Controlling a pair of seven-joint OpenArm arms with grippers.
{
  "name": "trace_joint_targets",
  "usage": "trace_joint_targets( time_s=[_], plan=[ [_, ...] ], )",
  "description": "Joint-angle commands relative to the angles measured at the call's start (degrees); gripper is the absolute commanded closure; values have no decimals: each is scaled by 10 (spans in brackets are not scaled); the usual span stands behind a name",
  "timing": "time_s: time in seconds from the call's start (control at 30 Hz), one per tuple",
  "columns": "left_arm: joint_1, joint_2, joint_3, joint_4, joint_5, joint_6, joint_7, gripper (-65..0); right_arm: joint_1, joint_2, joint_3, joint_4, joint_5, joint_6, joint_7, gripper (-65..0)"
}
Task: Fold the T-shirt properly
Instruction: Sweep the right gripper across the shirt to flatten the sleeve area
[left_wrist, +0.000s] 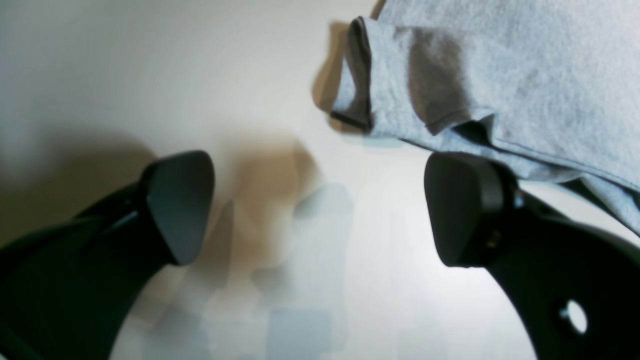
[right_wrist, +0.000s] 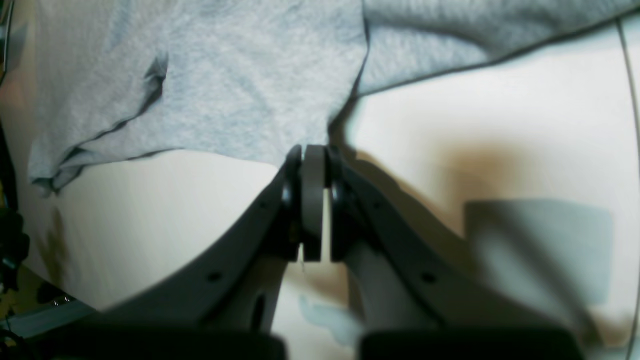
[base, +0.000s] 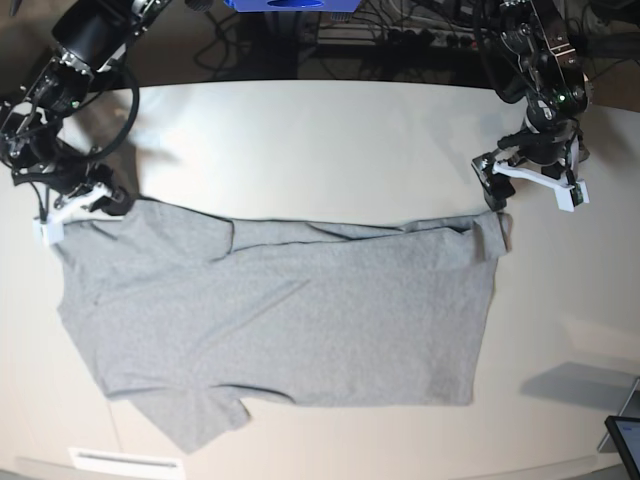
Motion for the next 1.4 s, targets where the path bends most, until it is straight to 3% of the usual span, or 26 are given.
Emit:
trace_joint_targets(
  time_s=[0.0,0.17,0.4,0.7,0.9,1.1,1.37],
  plan=[
    [-2,-7,-4,9,-1,-2,-12,-650,13,7,-1,12,13,3,6,-6],
    [-2,-7,-4,9,-1,-2,-12,-650,49,8,-10,12,13,3,5,-6],
    [7,-7,-4,10,-1,-2,-12,-650,99,24,-90,8,13,3,11,-6],
    [26,-5,-4,11,-1,-2,-13,-650,178,41,-99,-70,10,3,17,-6],
    [35,-4,-4,10,-1,-2,-13,-650,214,73,-145,-156,10,3,80,-7],
    [42,-3,-4,10,-1,-2,-13,-650,251,76,-186,-221,10,3,129,-7],
    [60,-3,-4,9,-1,-2,-14,-650,281,103,-242,-279,10,3,196,-7]
  ],
)
